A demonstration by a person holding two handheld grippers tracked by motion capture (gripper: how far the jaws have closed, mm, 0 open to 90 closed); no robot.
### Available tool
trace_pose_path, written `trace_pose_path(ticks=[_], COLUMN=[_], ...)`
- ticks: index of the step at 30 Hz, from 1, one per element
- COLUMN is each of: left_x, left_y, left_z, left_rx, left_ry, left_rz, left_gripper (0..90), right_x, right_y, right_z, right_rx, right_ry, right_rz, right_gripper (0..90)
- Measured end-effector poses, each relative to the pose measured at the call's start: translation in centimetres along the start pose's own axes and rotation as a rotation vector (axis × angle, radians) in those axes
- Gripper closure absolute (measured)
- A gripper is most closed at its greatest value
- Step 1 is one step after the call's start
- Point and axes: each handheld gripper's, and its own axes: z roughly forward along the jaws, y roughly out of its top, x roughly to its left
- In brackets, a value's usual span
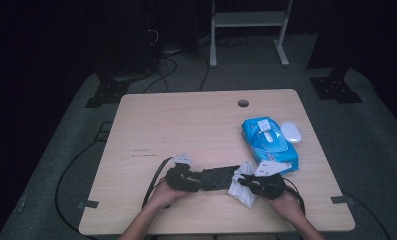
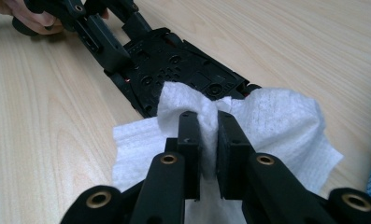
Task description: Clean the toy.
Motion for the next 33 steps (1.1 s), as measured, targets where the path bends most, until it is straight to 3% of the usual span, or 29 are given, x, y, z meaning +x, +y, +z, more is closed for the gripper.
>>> trace_pose_path(ticks=[7,14,19,27,33], left_x=[-0.4,-1.8,-2.3,-2.4,-2.4], left_y=[0.0,-0.2,-0.4,-0.6,-0.7], left_z=[0.0,-0.1,-0.1,-0.4,-0.5], left_rx=[-0.014,-0.034,-0.045,-0.085,-0.086], left_ry=[0.029,0.111,0.146,0.135,0.108], left_rz=[0.056,0.208,0.270,0.273,0.275], left_gripper=[45.9,46.2,46.5,51.5,55.3], right_x=[-0.1,0.3,0.3,0.4,0.6], right_y=[-0.3,-0.6,-0.8,-1.2,-1.4], right_z=[-0.2,-0.6,-0.8,-1.0,-1.1], right_rx=[-0.012,-0.021,-0.026,-0.029,-0.022], right_ry=[0.012,0.021,0.043,0.072,0.080], right_rz=[0.012,-0.019,-0.015,0.000,-0.008], right_gripper=[81.2,81.6,81.9,82.3,82.4])
